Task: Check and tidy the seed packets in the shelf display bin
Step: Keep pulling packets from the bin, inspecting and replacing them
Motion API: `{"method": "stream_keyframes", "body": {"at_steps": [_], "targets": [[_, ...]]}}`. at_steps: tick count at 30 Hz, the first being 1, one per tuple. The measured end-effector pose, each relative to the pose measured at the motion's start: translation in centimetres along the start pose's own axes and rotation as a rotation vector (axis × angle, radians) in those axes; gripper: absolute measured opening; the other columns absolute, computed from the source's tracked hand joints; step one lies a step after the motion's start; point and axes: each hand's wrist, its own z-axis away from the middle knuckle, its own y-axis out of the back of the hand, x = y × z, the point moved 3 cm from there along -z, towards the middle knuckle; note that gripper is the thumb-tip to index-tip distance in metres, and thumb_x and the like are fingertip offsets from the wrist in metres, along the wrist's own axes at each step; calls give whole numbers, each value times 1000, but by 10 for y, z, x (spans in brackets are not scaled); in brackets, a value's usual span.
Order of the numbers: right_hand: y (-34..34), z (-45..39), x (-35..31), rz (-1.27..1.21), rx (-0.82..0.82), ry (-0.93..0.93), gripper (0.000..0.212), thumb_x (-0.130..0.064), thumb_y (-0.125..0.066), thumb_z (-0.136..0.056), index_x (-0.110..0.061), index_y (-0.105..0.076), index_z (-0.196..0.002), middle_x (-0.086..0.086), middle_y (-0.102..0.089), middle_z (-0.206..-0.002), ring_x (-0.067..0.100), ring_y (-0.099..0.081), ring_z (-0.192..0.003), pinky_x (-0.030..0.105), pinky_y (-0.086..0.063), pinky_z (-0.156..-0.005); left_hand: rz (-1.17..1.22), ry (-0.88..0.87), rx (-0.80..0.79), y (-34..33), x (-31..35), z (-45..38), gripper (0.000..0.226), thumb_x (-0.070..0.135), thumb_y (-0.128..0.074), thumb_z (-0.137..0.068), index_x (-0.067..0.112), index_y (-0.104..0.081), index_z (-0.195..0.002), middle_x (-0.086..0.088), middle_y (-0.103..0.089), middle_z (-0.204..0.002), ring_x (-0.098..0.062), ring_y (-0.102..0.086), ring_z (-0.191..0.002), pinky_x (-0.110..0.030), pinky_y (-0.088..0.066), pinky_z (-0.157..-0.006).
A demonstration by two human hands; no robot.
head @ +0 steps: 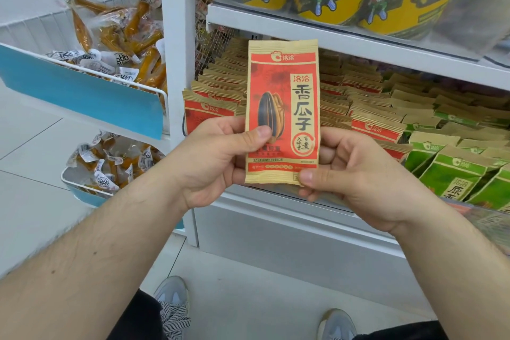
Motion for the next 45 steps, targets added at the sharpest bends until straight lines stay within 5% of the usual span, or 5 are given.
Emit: {"method": "stream_keyframes", "body": {"at_steps": [25,32,35,38,45], "targets": [[1,-1,4,112,-57,166,57,10,-67,-72,-11,-56,-123,12,-69,-115,30,-68,-104,37,-55,-90,18,-39,-79,9,-1,0,30,13,-62,-79,9,-67,-108,-17,-72,-107,-30,-71,-93,-40,-61,-70],[-3,-1,-1,-110,-44,254,85,-52,-79,-70,17,-53,-113,45,-54,-112,65,-53,-95,75,-42,-80,38,121,-301,-3,-13,4,38,24,-73,-78,4,-67,-111,-13,-72,-100,-25,-71,-88,-37,-59,-71],[-14,1,-2,-141,-23,243,93,-51,-86,-59,20,-46,-102,37,-59,-96,49,-56,-75,59,-48,-71,-45,175,-335,-9,-21,5,41,22,-79,-76,8,-65,-112,-12,-71,-101,-26,-70,-93,-40,-59,-80],[-19,2,-1,15,139,258,56,-37,-88,-49,-10,-45,-73,10,-59,-73,23,-53,-59,35,-46,-53,-243,158,-159,-9,-24,1,43,22,-73,-78,8,-63,-117,-14,-73,-105,-31,-70,-97,-41,-58,-87],[-30,5,4,855,578,232,56,-54,-78,-46,-25,-41,-76,-10,-37,-94,-11,-40,-94,4,-36,-70,-76,-2,144,-9,-6,-2,65,60,-40,-82,8,-67,-110,-18,-73,-102,-34,-72,-91,-46,-59,-73]]}}
